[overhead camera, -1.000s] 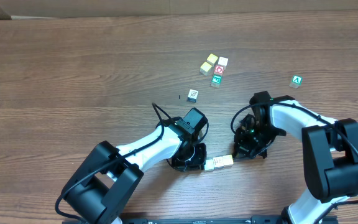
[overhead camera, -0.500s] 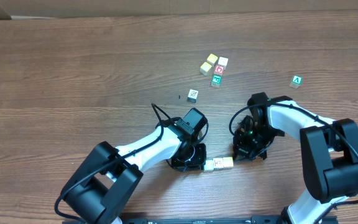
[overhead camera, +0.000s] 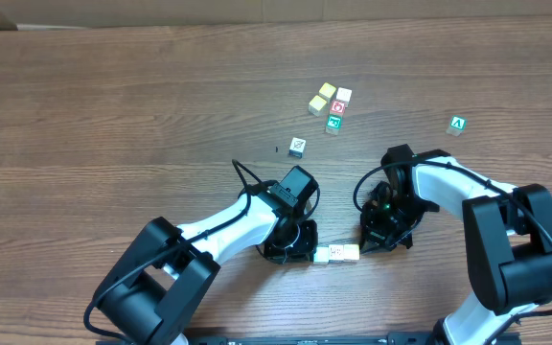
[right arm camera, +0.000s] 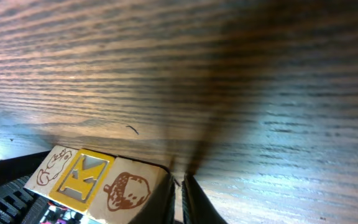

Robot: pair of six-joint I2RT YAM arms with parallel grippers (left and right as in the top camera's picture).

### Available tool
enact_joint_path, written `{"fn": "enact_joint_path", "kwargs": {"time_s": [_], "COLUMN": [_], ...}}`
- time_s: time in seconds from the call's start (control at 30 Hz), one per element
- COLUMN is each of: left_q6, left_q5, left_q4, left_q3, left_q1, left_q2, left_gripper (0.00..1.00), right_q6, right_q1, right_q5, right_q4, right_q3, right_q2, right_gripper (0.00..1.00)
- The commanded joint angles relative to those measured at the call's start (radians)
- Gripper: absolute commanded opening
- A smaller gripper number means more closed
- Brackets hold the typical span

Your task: Flip 3 blocks

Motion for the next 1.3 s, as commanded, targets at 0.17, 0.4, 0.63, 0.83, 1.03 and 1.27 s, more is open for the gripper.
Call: {"fn": "enact_joint_path", "kwargs": {"time_s": [0.17, 0.4, 0.63, 0.83, 1.03, 1.27], "left_q6": [0.071, 0.15, 0.214, 0.208, 0.156, 0.121], "left_q5": [-0.151, -0.154, -0.155, -0.154, -0.146, -0.121], "left_q4": [-0.042, -0.145, -0.208, -0.205, -0.176, -0.182], "left_q3": [-0.002, 0.079, 0.082, 0.081, 0.08, 0.08], "left_q1": [0.023, 0.098, 0.145, 0.126, 0.084, 0.023], "left_q2": [0.077, 0.077, 0.077, 0.077, 0.077, 0.077], "left_gripper": [0.04, 0.04, 0.04, 0.04, 0.04, 0.04], "right_q6": [0.005, 0.005, 0.006, 0.009, 0.01, 0.009], "right_q1": [0.0, -0.058, -0.081, -0.07, -0.046, -0.027], "right_q5": [0.062, 0.126, 0.208, 0.128, 0.033, 0.014], "right_q4": [-0.015, -0.069, -0.077, -0.084, -0.023, 0.049], "right_q3": [0.022, 0.101, 0.101, 0.092, 0.034, 0.016], "right_q2": [0.011, 0.011, 0.011, 0.011, 0.011, 0.011], "right_gripper": [0.22, 0.72, 0.8, 0.11, 0.04, 0.04]}}
